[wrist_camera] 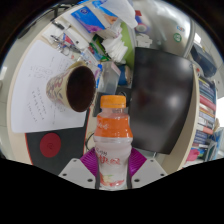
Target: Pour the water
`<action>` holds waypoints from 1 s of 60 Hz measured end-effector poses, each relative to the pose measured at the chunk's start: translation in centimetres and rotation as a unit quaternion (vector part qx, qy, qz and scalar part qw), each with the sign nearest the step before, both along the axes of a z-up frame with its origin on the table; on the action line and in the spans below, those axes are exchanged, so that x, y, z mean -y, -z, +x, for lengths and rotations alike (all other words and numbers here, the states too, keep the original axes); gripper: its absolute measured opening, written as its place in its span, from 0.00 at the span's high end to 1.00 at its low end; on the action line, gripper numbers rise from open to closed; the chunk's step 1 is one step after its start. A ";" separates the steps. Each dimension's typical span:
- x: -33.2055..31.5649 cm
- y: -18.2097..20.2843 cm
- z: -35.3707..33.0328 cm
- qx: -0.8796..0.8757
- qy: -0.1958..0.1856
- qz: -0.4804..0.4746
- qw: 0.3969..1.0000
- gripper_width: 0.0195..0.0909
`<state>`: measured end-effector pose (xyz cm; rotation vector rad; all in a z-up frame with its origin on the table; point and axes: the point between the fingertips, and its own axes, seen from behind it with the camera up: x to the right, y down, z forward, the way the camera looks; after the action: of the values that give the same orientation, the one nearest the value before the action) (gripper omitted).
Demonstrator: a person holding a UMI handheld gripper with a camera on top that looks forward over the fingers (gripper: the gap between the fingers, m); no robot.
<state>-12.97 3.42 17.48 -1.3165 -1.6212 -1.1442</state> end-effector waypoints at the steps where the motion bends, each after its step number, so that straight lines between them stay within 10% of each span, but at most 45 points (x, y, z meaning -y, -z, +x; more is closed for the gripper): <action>1: -0.2 -0.1 -0.2 0.012 -0.007 -0.001 1.000 0.77; 26: -0.2 1.9 -2.5 0.098 -0.041 -0.010 0.994 0.77; 42: 3.3 -1.7 -1.2 -0.304 0.070 -0.064 0.948 0.77; 60: 3.2 -0.6 4.3 -0.679 0.165 -0.053 0.713 0.77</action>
<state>-8.67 0.24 18.07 -1.8426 -0.3207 0.0057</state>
